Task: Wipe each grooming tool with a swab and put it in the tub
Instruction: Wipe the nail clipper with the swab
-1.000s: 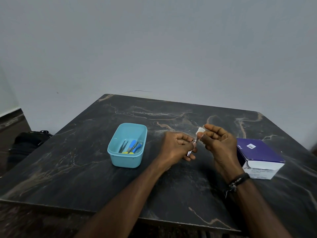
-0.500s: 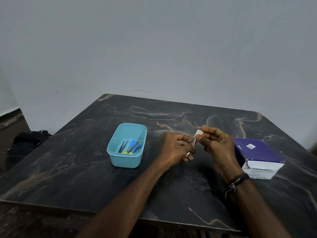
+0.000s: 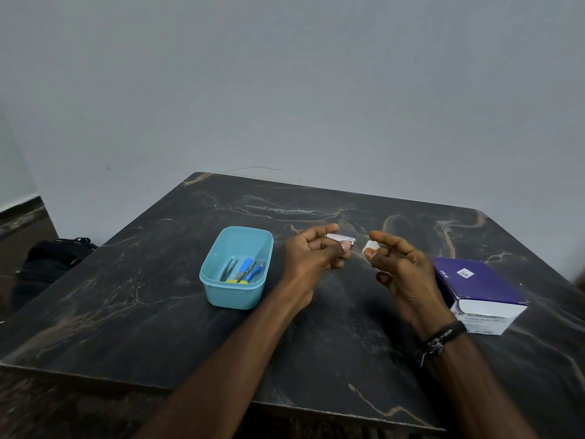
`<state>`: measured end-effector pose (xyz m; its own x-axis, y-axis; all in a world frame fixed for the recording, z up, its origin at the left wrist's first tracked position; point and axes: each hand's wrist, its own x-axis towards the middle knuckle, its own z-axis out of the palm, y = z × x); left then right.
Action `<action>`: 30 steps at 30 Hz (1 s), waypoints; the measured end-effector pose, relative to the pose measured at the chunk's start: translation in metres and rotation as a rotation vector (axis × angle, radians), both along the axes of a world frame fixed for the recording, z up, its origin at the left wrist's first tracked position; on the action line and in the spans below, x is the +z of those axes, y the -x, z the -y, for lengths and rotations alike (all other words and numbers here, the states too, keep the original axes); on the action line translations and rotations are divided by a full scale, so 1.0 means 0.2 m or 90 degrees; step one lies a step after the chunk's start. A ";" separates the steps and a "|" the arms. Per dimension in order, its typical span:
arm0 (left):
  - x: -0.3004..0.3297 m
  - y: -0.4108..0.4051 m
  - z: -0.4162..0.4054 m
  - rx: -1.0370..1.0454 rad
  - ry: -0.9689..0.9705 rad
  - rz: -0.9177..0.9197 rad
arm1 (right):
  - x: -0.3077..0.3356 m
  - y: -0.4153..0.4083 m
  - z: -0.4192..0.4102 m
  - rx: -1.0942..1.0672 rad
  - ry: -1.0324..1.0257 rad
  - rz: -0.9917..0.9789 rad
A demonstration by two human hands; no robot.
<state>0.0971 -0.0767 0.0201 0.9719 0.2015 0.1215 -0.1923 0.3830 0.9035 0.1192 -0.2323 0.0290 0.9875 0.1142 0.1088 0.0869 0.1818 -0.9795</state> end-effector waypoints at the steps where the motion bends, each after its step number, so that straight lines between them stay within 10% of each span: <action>1: 0.00 0.00 0.00 -0.003 0.025 -0.004 | 0.00 0.00 0.00 0.010 0.008 -0.001; 17: 0.02 -0.01 0.00 0.003 0.076 -0.044 | -0.01 0.02 -0.04 -0.019 0.111 -0.029; 30: -0.04 -0.02 0.05 -0.036 -0.142 -0.017 | -0.01 0.01 -0.02 -0.085 0.125 0.012</action>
